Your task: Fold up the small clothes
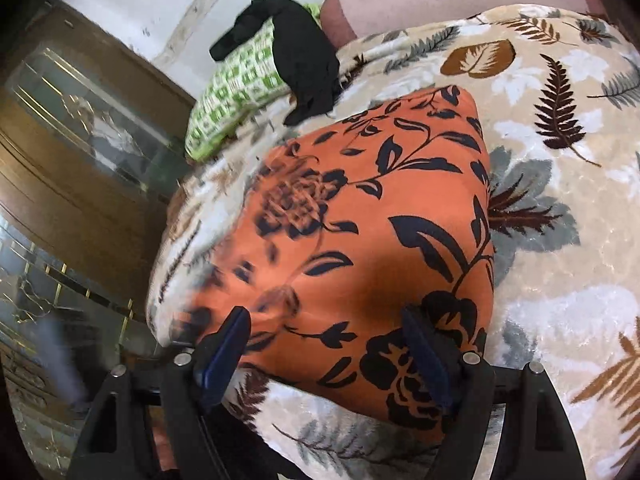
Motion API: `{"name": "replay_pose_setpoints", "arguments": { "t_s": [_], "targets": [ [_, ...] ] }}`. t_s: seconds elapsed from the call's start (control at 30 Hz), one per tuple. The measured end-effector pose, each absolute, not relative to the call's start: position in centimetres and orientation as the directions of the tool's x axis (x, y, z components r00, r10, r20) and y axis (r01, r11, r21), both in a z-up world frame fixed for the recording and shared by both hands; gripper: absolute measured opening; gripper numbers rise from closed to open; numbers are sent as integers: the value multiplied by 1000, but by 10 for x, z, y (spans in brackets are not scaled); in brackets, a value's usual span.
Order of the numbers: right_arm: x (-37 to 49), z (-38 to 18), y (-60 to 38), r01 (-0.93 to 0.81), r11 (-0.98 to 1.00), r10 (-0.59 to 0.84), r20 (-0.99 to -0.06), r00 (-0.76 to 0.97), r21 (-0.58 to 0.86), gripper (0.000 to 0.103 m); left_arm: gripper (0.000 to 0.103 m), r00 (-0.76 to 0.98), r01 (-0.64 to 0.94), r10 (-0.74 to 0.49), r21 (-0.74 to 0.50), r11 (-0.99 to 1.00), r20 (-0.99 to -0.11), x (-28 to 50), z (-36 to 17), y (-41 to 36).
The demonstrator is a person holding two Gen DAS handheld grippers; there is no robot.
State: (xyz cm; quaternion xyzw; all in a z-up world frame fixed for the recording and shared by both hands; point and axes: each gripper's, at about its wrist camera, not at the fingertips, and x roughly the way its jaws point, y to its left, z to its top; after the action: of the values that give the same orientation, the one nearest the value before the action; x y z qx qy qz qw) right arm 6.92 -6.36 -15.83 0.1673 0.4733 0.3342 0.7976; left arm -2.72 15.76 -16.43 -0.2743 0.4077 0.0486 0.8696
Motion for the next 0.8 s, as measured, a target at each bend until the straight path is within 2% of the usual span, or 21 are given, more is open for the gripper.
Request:
{"name": "replay_pose_setpoints", "arguments": {
  "t_s": [0.2, 0.23, 0.3, 0.33, 0.37, 0.5, 0.6, 0.8],
  "targets": [
    [71, -147, -66, -389, 755, 652, -668, 359, 528, 81, 14, 754, -233, -75, -374, 898, -652, -41, -123, 145],
    [72, -147, -68, -383, 756, 651, -668, 360, 531, 81, 14, 770, -231, -29, -320, 919, -638, -45, -118, 140],
    [75, -150, -69, -378, 755, 653, -669, 355, 536, 81, 14, 731, -257, -9, -287, 923, -683, -39, -132, 142],
    [75, -152, -68, -378, 754, 653, -674, 346, 536, 81, 14, 676, -301, -45, -332, 894, -735, -33, -153, 152],
    [76, -154, -66, -383, 758, 647, -683, 340, 528, 81, 15, 675, -313, -51, -348, 884, -736, -35, -159, 158],
    [74, -149, -64, -408, 759, 643, -685, 343, 508, 81, 15, 704, -289, 1, -284, 914, -711, -39, -143, 152],
    [79, -147, -73, -379, 761, 645, -673, 362, 526, 81, 16, 670, -310, -27, -313, 898, -742, -37, -159, 157],
    [88, -156, -77, -366, 736, 674, -664, 324, 570, 82, 17, 660, -305, -5, -274, 912, -751, -39, -157, 147]
  ]
}}
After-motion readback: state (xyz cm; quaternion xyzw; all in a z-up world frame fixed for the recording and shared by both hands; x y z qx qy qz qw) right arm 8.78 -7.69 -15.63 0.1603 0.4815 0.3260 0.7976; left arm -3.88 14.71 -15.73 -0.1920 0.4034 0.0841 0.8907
